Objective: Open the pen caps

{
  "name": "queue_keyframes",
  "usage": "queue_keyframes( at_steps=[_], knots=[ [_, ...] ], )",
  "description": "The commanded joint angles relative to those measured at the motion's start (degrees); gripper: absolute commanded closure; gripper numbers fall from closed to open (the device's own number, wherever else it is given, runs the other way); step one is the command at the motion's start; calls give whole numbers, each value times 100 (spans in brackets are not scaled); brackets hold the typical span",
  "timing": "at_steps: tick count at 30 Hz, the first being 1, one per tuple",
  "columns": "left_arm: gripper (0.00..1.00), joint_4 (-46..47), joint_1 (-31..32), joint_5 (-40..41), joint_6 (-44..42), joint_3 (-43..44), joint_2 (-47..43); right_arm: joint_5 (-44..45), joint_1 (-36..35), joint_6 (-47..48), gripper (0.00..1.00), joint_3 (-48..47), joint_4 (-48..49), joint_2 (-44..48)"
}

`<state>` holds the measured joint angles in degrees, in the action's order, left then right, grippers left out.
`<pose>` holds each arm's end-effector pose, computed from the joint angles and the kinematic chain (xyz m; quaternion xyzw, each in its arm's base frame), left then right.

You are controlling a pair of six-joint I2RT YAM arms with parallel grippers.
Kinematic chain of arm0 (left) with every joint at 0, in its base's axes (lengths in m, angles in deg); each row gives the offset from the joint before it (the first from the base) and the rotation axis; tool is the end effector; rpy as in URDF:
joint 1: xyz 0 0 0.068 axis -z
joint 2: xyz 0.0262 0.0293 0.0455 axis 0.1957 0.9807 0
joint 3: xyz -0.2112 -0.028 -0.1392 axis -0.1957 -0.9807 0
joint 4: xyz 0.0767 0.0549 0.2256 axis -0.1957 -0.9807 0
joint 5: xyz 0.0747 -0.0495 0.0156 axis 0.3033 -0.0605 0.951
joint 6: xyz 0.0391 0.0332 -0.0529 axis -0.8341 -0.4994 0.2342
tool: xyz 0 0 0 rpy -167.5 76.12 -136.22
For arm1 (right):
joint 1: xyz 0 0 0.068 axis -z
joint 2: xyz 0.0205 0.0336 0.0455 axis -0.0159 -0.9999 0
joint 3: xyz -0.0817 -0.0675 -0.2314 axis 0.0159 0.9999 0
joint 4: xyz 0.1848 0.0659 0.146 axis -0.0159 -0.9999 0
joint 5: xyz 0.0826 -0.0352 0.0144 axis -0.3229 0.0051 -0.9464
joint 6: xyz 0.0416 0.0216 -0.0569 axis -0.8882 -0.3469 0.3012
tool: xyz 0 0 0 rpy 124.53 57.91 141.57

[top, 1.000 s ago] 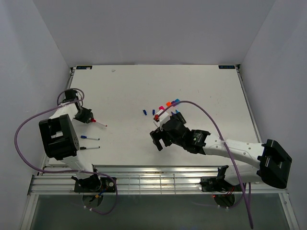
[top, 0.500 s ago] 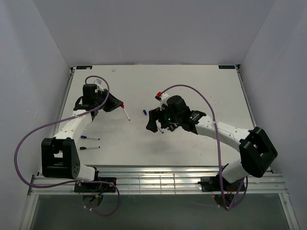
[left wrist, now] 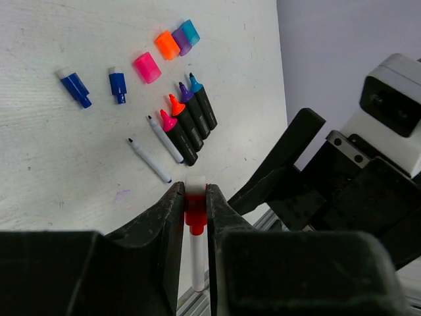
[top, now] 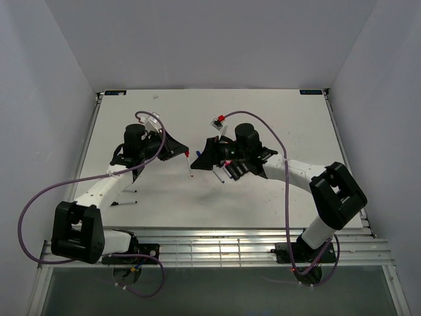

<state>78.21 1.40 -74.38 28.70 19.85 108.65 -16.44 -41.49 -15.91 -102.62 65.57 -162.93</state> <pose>0.2749 -0.0968 0.2293 -0.0782 0.8326 -0.4501 0.3131 0.2537 0.2669 0.2422 -0.2275 0.7357 0.5621 0.3017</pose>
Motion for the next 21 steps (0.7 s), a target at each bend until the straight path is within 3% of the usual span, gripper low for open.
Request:
queue_keyframes(
  at_steps=[1, 7, 10, 15, 16, 17, 20, 21],
  knots=[
    [100, 256, 111, -41, 195, -43, -291, -379, -12, -448, 20, 152, 1005, -216],
    [100, 239, 190, 109, 644, -70, -379, -484, -73, -537, 27, 178, 1323, -410],
    [100, 81, 216, 152, 775, 44, -274, -485, -82, -537, 39, 178, 1437, -498],
    [100, -295, 348, 433, 794, 228, -116, -449, -82, -466, 69, 90, 1559, -656],
    [100, -480, 374, 547, 628, 455, -64, -397, -82, -423, 86, 82, 1569, -682],
    [100, -969, 436, 879, 505, 614, -2, -362, -82, -370, 92, 29, 1491, -700],
    [100, -1822, 506, 1215, 3, 1254, 314, 6, -82, 154, 92, -225, 851, -770],
    [100, -2070, 524, 1468, -111, 1449, 419, 225, -108, 436, 92, -496, 65, -753]
  ],
)
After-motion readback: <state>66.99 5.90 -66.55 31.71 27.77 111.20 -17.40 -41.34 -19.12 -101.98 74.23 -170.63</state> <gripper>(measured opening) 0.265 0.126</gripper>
